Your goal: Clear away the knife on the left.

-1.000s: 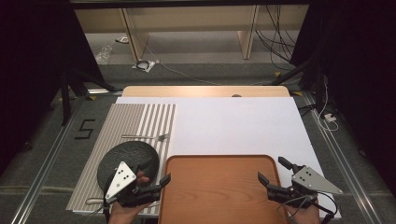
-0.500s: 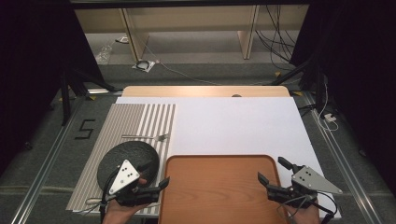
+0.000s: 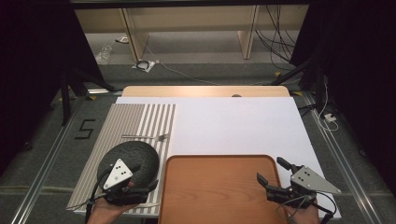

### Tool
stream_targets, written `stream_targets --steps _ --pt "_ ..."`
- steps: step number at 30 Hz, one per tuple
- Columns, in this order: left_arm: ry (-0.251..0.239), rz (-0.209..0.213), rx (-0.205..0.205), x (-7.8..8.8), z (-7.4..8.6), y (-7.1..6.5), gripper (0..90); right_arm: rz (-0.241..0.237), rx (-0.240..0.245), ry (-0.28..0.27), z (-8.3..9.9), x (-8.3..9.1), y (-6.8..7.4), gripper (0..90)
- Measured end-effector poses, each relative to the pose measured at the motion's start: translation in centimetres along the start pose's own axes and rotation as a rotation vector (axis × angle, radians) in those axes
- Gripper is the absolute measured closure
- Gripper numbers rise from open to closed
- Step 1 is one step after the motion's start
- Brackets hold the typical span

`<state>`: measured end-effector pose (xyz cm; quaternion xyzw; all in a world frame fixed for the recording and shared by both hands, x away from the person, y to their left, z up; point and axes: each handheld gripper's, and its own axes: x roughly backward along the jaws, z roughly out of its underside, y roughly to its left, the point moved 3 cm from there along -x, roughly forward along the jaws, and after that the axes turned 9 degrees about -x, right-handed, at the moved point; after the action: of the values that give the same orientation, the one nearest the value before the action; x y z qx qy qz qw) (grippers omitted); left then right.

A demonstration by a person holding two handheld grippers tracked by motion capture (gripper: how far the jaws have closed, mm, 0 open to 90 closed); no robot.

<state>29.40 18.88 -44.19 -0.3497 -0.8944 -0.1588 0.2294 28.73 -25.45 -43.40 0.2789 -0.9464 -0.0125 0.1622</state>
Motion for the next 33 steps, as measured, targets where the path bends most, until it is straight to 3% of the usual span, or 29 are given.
stream_targets --steps 6,33 --pt "0.072 -0.002 -0.016 0.8 0.9 0.7 19.5 -0.003 0.000 -0.001 0.0 0.0 0.1 16.0" --pt "0.253 -0.068 0.011 4.1 4.9 3.7 20.0 -0.013 0.004 0.010 0.1 -0.1 0.2 16.2"
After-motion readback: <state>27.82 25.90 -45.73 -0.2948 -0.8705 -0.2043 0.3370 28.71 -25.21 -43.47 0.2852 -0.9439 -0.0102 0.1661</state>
